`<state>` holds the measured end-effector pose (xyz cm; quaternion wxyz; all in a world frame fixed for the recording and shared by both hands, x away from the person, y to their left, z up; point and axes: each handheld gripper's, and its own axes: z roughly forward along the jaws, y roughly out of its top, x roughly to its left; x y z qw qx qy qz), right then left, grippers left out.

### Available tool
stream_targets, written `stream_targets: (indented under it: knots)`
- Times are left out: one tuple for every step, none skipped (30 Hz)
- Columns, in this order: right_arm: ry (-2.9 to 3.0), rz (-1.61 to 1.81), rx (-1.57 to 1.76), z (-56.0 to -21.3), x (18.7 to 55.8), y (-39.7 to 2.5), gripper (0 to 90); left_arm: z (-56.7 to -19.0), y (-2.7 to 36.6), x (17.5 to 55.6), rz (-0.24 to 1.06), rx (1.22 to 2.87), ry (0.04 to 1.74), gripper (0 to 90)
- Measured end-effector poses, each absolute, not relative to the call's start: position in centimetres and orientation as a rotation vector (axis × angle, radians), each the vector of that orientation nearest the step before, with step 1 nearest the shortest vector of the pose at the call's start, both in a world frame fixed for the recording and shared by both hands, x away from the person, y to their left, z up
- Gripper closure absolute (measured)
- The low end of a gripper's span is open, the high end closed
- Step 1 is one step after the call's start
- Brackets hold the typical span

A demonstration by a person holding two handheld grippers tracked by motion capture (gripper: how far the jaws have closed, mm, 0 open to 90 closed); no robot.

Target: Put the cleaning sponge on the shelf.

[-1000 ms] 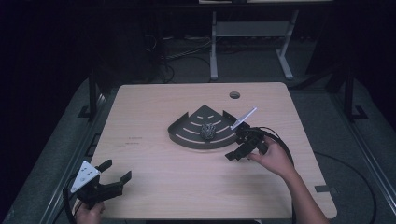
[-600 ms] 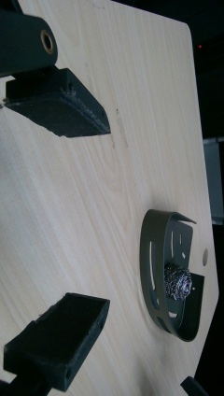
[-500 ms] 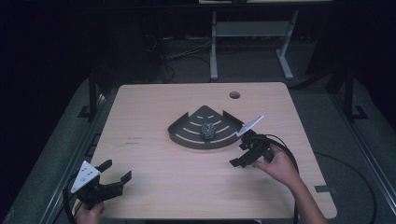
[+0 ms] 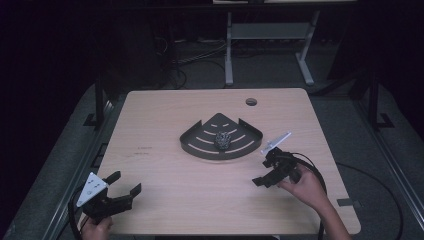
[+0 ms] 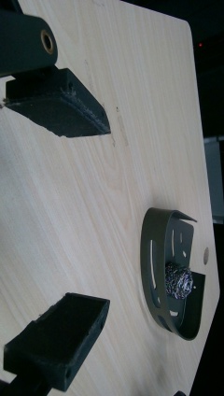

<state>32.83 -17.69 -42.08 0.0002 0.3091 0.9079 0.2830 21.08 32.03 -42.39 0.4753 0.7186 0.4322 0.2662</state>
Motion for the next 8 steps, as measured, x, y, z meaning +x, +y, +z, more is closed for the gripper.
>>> stream_targets:
  knots:
    - [2.850,0.893,0.976,-42.2,32.7,-17.8,16.8,-42.4,32.0,21.1,0.650,1.758,1.056,13.1]
    - [2.850,0.900,0.976,-42.3,32.5,-18.0,16.8,-42.4,32.0,21.1,0.649,1.758,1.056,13.1]
    - [2.850,0.897,0.983,-42.3,32.4,-18.1,16.8,-42.4,32.0,21.1,0.648,1.758,1.056,13.1]
    - [2.849,0.898,0.983,-42.4,32.3,-18.1,16.7,-42.4,32.0,21.2,0.647,1.761,1.055,13.1]
    - [2.848,0.903,0.981,-42.5,32.1,-18.2,16.8,-42.4,32.0,21.1,0.648,1.762,1.056,13.1]
    - [2.848,0.903,0.986,-42.6,31.9,-18.3,16.8,-42.4,32.0,21.1,0.651,1.762,1.056,13.1]
    - [2.846,0.905,0.983,-42.6,31.7,-18.4,16.8,-42.4,32.0,21.1,0.653,1.760,1.055,13.1]
    - [2.846,0.910,0.983,-42.7,31.6,-18.4,16.7,-42.4,32.0,21.1,0.651,1.755,1.055,13.1]
